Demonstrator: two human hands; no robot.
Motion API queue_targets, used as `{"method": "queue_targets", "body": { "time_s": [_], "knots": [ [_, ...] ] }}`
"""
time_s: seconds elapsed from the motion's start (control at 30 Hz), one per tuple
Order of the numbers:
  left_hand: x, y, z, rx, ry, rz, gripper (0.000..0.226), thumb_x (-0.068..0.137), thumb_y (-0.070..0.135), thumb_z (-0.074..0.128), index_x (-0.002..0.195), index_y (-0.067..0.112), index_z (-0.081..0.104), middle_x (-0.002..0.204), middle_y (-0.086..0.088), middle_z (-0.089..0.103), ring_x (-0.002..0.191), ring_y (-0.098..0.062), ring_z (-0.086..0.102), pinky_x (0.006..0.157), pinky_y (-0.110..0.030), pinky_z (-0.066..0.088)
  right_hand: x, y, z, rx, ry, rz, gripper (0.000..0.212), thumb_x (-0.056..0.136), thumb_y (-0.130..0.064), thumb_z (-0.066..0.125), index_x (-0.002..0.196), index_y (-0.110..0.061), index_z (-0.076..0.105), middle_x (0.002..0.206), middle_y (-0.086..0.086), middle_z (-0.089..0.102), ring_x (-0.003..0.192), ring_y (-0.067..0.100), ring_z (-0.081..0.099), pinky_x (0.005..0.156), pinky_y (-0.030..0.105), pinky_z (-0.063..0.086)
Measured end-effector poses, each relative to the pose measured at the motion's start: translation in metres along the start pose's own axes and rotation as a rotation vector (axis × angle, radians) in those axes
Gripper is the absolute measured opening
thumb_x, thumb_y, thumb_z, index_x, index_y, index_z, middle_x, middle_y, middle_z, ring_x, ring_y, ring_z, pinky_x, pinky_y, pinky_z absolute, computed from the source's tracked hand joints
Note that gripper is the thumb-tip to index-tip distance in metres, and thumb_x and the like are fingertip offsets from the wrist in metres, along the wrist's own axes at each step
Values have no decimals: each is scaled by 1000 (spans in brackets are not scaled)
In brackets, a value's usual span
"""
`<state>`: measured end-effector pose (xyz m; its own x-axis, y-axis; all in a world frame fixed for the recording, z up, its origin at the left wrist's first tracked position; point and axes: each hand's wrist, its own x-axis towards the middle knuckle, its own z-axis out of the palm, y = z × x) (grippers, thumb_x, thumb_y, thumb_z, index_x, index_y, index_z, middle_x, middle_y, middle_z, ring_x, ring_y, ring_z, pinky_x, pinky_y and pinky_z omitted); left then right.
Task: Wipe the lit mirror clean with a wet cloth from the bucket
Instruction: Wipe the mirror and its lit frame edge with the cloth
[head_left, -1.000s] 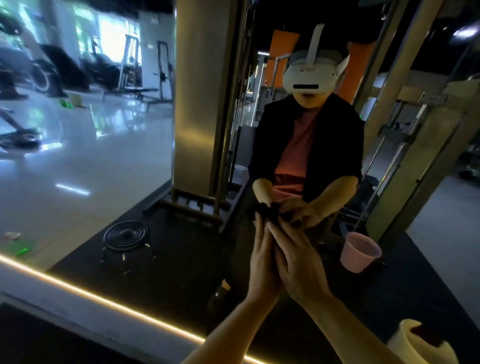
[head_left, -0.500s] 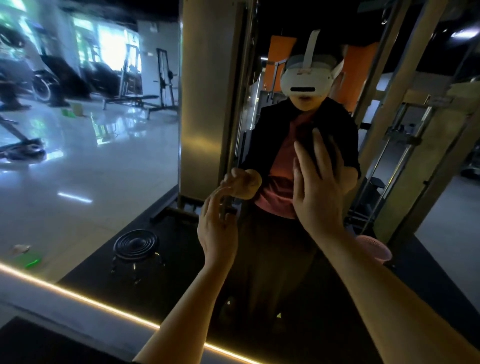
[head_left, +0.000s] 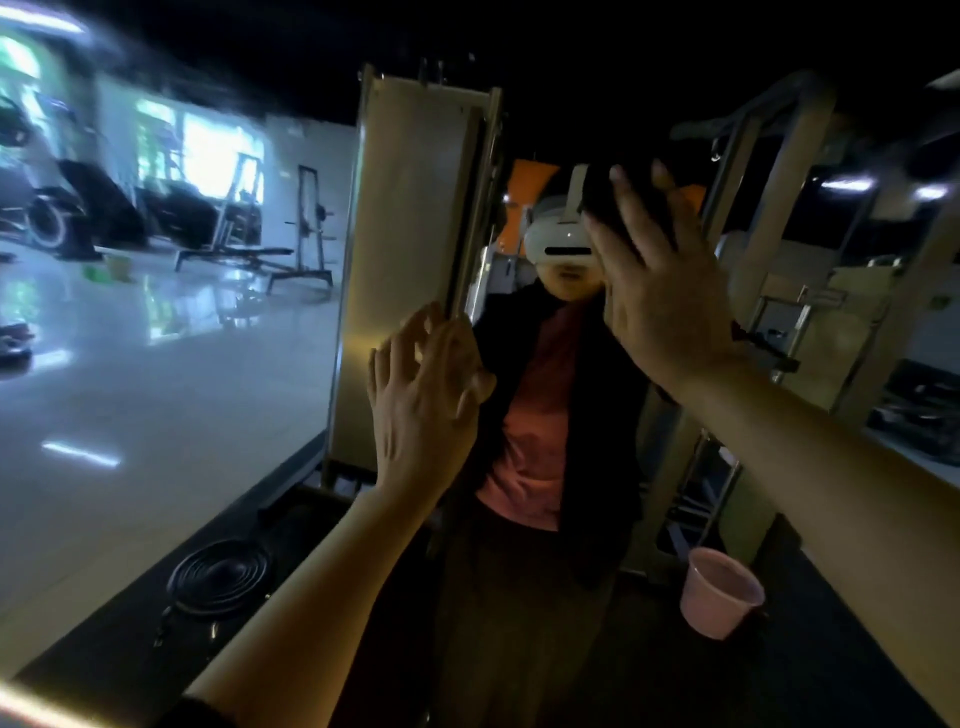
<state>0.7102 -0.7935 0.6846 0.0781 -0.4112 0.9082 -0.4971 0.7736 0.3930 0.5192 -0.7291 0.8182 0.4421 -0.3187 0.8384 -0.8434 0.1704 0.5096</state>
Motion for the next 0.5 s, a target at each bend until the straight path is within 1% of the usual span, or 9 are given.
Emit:
{"method": "queue_targets", "body": {
  "time_s": [0.03, 0.07, 0.17, 0.23, 0.27, 0.33, 0.4, 0.43, 0.5],
  "knots": [
    [15, 4, -2, 2, 3, -1, 65, 81, 32, 69, 140, 16, 45, 144, -13, 40, 126, -27, 36, 99, -42, 37, 9, -9, 2, 0, 32, 48, 39, 104, -12, 37, 141, -8, 52, 154, 16, 39, 143, 44, 29, 117, 50, 28],
    [27, 7, -5, -3, -3, -9, 66, 81, 33, 68, 140, 13, 46, 145, -14, 41, 127, -31, 38, 99, -42, 36, 6, -23, 7, 6, 40, -2, 41, 102, -8, 39, 141, -8, 51, 154, 17, 39, 143, 44, 30, 117, 50, 26],
    [51, 2, -14, 23, -22, -5, 70, 79, 21, 75, 142, 10, 44, 146, -17, 40, 129, -38, 40, 104, -50, 38, -37, -63, 27, 122, -121, -542, 41, 97, -7, 42, 137, -7, 53, 146, 15, 49, 137, 39, 41, 118, 47, 25],
    [62, -7, -23, 64, -46, 12, 70, 80, 27, 70, 143, 11, 44, 147, -17, 39, 129, -37, 39, 104, -49, 36, -38, -48, 24, 125, -197, -692, 41, 98, -7, 42, 137, -8, 52, 148, 13, 47, 138, 36, 40, 119, 45, 25],
    [69, -12, -29, 84, -39, 23, 69, 80, 34, 65, 142, 11, 45, 147, -16, 40, 129, -36, 40, 104, -48, 35, -21, -31, 19, 99, -154, -633, 43, 97, -6, 38, 136, -7, 54, 149, 15, 46, 138, 38, 40, 117, 48, 29],
    [85, -19, -38, 102, -20, 25, 70, 75, 46, 51, 138, 13, 47, 145, -15, 43, 127, -35, 43, 103, -47, 35, 29, 4, 3, 64, -33, -280, 47, 97, -11, 31, 138, -4, 54, 151, 21, 42, 139, 45, 36, 112, 54, 35],
    [97, -21, -40, 100, -20, 9, 76, 70, 52, 45, 135, 14, 46, 144, -14, 42, 126, -36, 44, 102, -48, 37, 80, 24, -11, 47, 68, 57, 48, 99, -14, 33, 145, -5, 45, 156, 20, 34, 144, 45, 26, 114, 54, 32],
    [101, -20, -39, 103, -15, 4, 76, 69, 52, 47, 135, 14, 46, 145, -14, 41, 126, -36, 43, 102, -49, 37, 99, 19, -11, 32, 108, 134, 49, 98, -10, 37, 147, -7, 42, 157, 19, 32, 145, 44, 24, 116, 52, 31],
    [104, -16, -37, 88, 4, -10, 73, 70, 45, 59, 135, 14, 46, 144, -15, 41, 124, -37, 44, 101, -50, 39, 110, -11, 1, 18, 153, 64, 51, 95, -1, 38, 145, -7, 44, 155, 19, 35, 144, 44, 27, 114, 50, 35]
  ]
}}
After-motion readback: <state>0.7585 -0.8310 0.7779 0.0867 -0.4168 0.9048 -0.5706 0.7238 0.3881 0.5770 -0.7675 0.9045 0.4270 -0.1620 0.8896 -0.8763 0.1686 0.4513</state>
